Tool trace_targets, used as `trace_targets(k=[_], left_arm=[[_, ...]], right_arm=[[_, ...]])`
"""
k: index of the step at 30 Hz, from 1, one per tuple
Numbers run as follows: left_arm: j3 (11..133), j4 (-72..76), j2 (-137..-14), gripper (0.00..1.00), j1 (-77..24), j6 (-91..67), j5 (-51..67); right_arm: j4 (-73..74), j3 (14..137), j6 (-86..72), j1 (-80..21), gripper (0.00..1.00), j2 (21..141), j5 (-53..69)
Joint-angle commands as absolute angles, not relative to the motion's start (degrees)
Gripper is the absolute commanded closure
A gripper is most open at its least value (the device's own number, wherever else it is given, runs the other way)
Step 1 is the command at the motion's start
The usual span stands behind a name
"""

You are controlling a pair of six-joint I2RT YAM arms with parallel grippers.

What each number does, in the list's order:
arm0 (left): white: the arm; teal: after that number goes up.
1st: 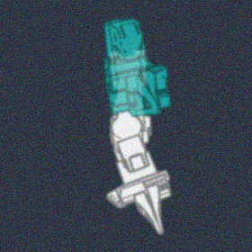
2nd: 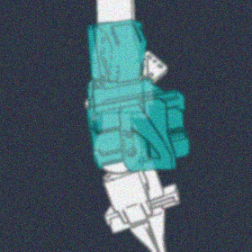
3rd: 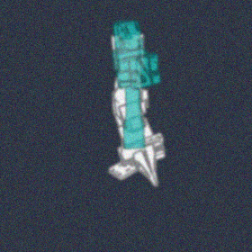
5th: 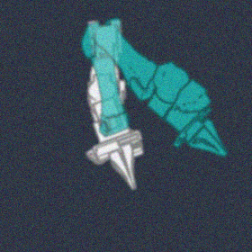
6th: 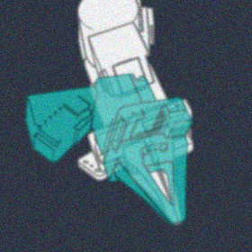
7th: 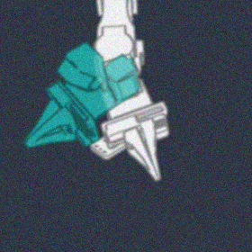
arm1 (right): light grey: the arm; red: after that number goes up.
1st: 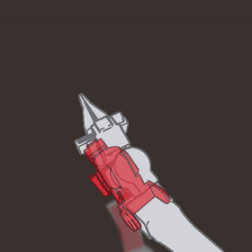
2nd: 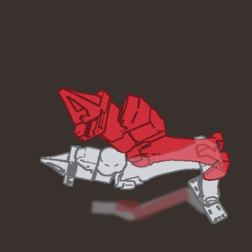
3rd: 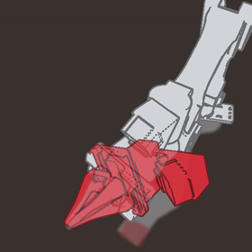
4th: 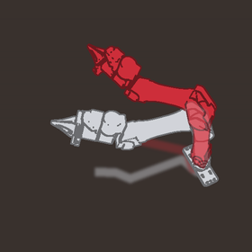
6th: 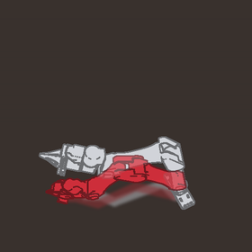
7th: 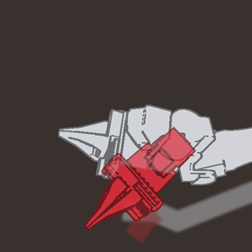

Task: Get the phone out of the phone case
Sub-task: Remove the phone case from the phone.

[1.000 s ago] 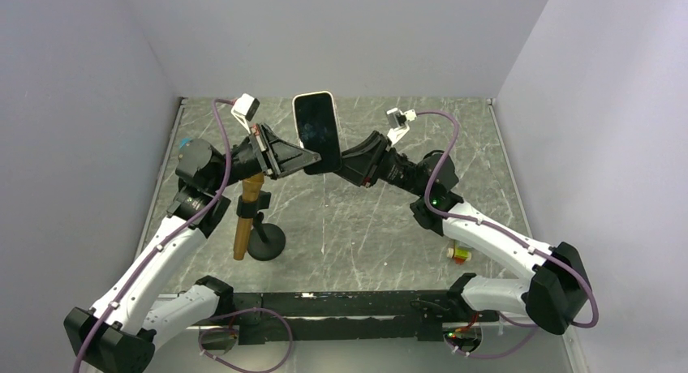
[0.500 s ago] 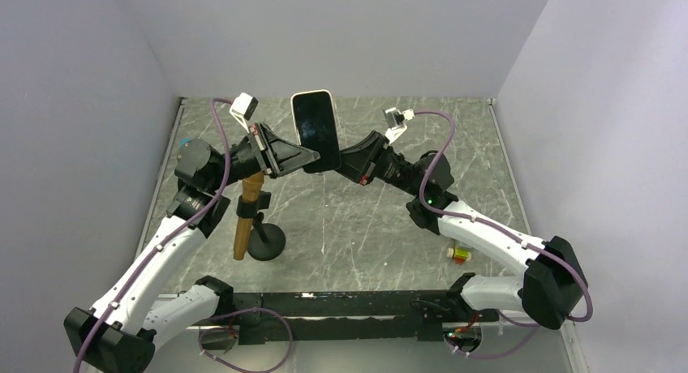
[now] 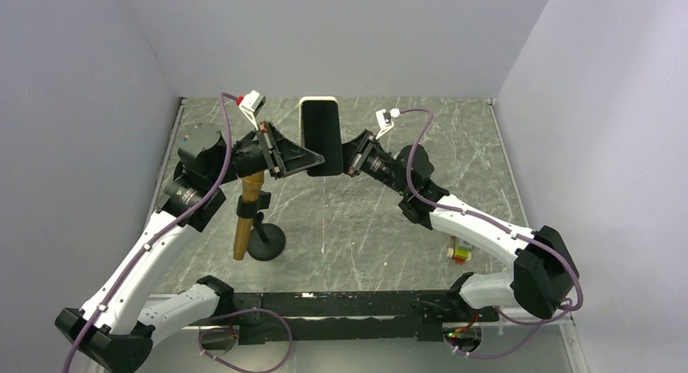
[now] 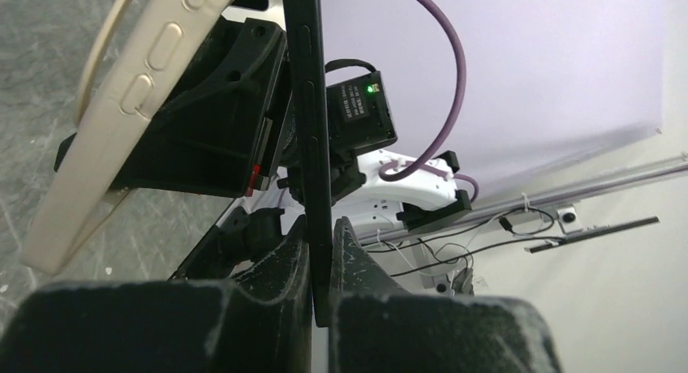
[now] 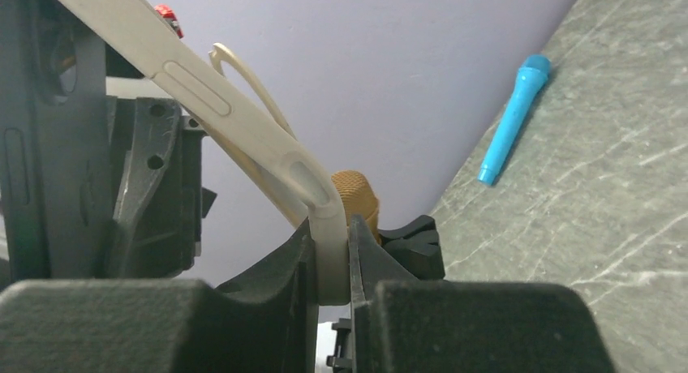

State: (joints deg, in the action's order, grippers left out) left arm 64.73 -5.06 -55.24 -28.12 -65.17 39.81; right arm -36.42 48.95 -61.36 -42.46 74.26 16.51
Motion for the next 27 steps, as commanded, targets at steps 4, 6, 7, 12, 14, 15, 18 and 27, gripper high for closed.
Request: trace_targets(k=[4,6,7,12,14,15,18,27], left_arm=[[68.67,10.03,-52.08,1.00,-28.71,-61.68,40.50],[67.07,13.21,-52.18,1.00,-28.77,-65.06,41.47],[65.92,15.68,-52.35,1.00,-29.07,-67.43,41.89],[60.33,22.77,-52.68,1.00,-36.12,-72.15,40.57],[60.05,22.04,-52.69,1.00,-37.15,-71.20,40.21],[60.30,20.32,-52.49,1.00,-37.25,-70.09,39.73],[62.33,12.80,-51.58,1.00,-37.33,-64.12,37.32],[68.34,-11.36,-50.51,1.00,-41.99,-41.88,18.83]], right_arm=[[-19.48,46.55,-61.93,-41.49,1.00,76.05,12.20],[-17.60,47.29,-60.68,-40.92,1.00,75.02,11.51],[-15.88,48.28,-59.66,-40.57,1.00,74.58,10.71],[-11.85,49.83,-57.34,-37.88,1.00,72.05,9.77],[-11.49,48.99,-57.20,-37.01,1.00,70.53,9.14],[-10.68,48.77,-56.95,-36.84,1.00,69.78,8.60],[-7.14,48.11,-55.38,-36.53,1.00,66.75,5.94],[11.30,51.48,-48.22,-35.75,1.00,54.27,-7.99]])
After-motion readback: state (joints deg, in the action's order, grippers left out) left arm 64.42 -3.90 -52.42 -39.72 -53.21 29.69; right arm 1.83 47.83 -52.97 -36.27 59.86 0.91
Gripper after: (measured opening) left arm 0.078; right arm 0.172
